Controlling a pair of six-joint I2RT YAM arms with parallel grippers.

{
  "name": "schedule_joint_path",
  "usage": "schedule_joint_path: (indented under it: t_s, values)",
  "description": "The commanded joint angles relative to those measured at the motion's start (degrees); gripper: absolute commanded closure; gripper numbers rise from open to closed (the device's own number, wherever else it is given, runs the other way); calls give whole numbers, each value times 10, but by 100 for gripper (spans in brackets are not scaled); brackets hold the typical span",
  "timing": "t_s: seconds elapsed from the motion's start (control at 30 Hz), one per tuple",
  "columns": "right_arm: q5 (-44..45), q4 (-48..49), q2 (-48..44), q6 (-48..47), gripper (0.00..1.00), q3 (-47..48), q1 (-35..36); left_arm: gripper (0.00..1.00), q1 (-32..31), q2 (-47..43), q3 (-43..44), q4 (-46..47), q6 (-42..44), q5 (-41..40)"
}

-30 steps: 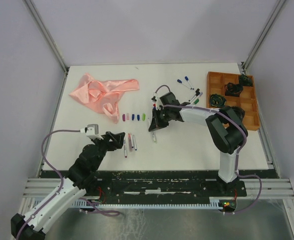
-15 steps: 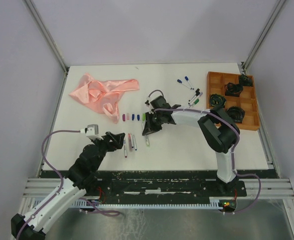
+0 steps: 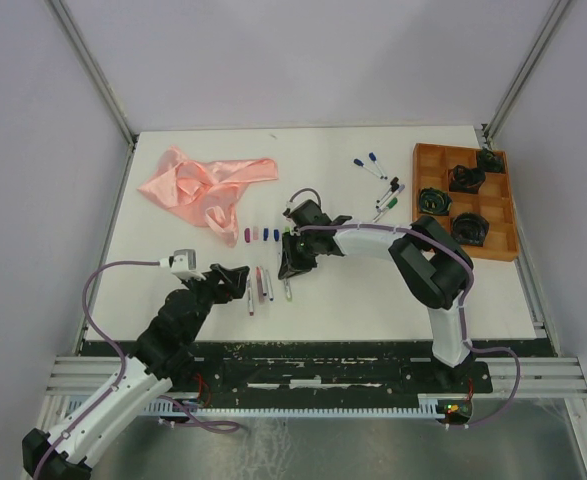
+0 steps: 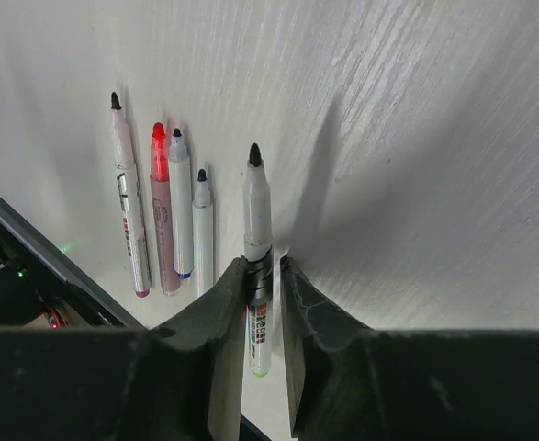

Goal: Open the pen caps
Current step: Place the pen at the center of the board.

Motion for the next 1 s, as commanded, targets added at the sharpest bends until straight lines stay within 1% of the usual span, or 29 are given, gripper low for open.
schedule_joint_path:
  t_s: [0.0, 0.03, 0.07, 0.13, 0.43, 0.63, 0.8, 0.97]
  values:
    - [38, -20, 12, 14, 69, 22, 4, 12, -1, -10, 9, 4, -22, -15]
    - [44, -23, 12, 13, 67, 23, 4, 12, -2, -11, 9, 4, -22, -15]
    - [50, -27, 11, 10, 62, 24, 4, 12, -2, -10, 9, 4, -23, -15]
    - [57, -34, 12, 5, 61, 26, 5, 12, -1, -11, 9, 5, -24, -15]
    - [67, -47, 17, -6, 61, 33, 5, 12, -1, -11, 12, -2, -27, -13]
    - [56, -43, 12, -12, 61, 35, 5, 12, -1, -17, 9, -9, -30, -11]
    - [35, -38, -8, -29, 61, 43, 4, 12, -1, -29, 15, -22, -31, -9]
    - [35, -36, -45, -59, 61, 46, 3, 12, -1, -46, 15, -32, -33, -9]
